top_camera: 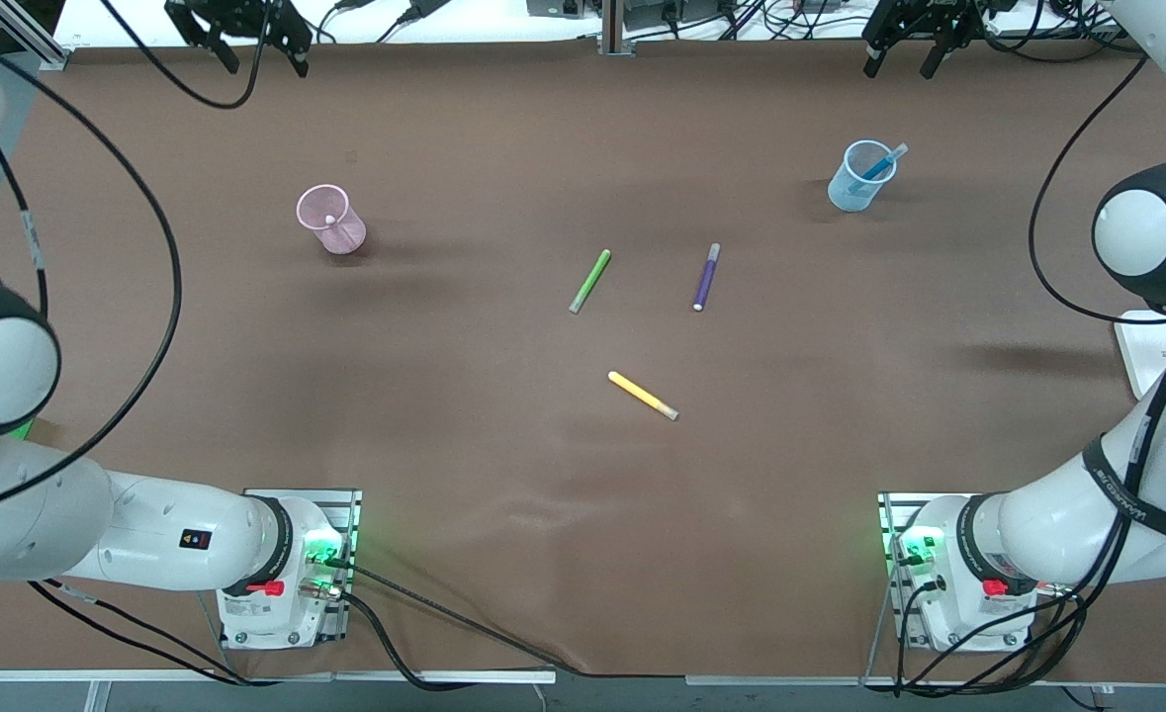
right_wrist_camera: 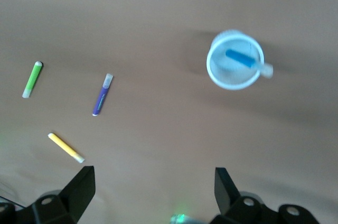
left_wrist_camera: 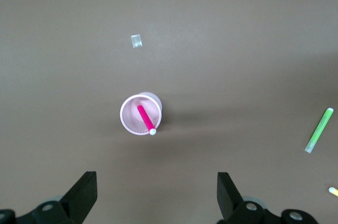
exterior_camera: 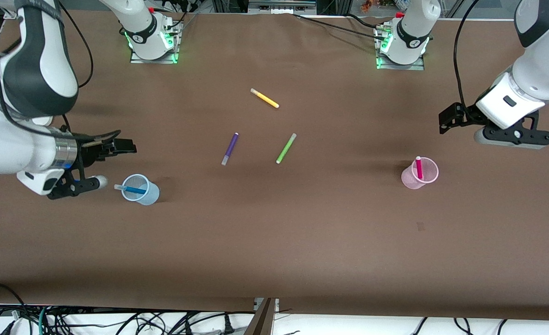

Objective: Place pink and blue markers in matching cups

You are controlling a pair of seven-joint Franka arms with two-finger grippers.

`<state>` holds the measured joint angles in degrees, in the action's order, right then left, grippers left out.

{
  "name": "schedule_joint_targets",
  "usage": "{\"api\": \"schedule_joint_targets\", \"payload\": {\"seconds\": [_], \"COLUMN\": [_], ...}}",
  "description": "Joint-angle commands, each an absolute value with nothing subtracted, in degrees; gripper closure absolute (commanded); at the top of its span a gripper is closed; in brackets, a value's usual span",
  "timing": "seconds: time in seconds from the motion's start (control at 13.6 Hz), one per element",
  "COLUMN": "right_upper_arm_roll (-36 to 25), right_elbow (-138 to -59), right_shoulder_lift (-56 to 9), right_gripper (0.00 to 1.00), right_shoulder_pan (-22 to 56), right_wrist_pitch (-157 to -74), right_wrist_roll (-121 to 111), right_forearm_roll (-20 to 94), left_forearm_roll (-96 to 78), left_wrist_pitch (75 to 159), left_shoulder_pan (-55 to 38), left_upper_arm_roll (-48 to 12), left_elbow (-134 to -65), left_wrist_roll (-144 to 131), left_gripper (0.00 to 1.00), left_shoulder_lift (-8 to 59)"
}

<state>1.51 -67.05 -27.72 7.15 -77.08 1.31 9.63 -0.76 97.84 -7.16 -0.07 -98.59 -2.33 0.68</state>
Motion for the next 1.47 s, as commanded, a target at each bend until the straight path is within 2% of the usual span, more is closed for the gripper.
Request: {"api": "schedule_joint_targets", "payload": {"seconds": [0.0,0.44,0.66,0.88,1.18,1.4], "right_upper_arm_roll": [1.3,1.1,1.1,1.1,1.1,1.3], "right_elbow": [-64.8,-65.6,-71.0,-76.0,-83.3,-83.3], "right_shoulder_lift": [-27.8,-21.5,-15.0,-10.7,-5.8,-5.6], "right_gripper": [0.0,0.0,0.0,0.0,0.0,0.0], "right_shoulder_pan": [8.0,5.9,3.7,2.5,1.2,1.3], "right_wrist_pitch": [-72.7,-71.4,-73.3,-79.4,-79.4,-78.6], "right_wrist_roll": [6.6,6.1,6.2,6.2,6.2,6.2], "right_forearm_roll": [5.2,2.2,-1.1,-1.1,-1.1,-1.1], "left_forearm_roll": [-0.6,-0.6,-0.6,-0.6,-0.6,-0.5], "left_wrist_pitch": [99.5,97.7,97.7,97.7,97.7,97.6], "left_shoulder_pan": [-6.9,-6.5,-6.5,-6.2,-6.2,-6.2], "left_upper_arm_roll": [-0.4,-0.3,-0.3,-0.1,-0.1,-0.1], "left_elbow": [-102.5,-101.4,-101.3,-101.4,-101.4,-101.4], "left_wrist_roll": [-0.6,-0.5,-1.1,-1.1,-1.1,-1.1], "left_gripper": [0.0,0.0,0.0,0.0,0.0,0.0], "left_shoulder_lift": [-1.9,-0.6,-0.3,-0.2,-0.2,-0.2]}}
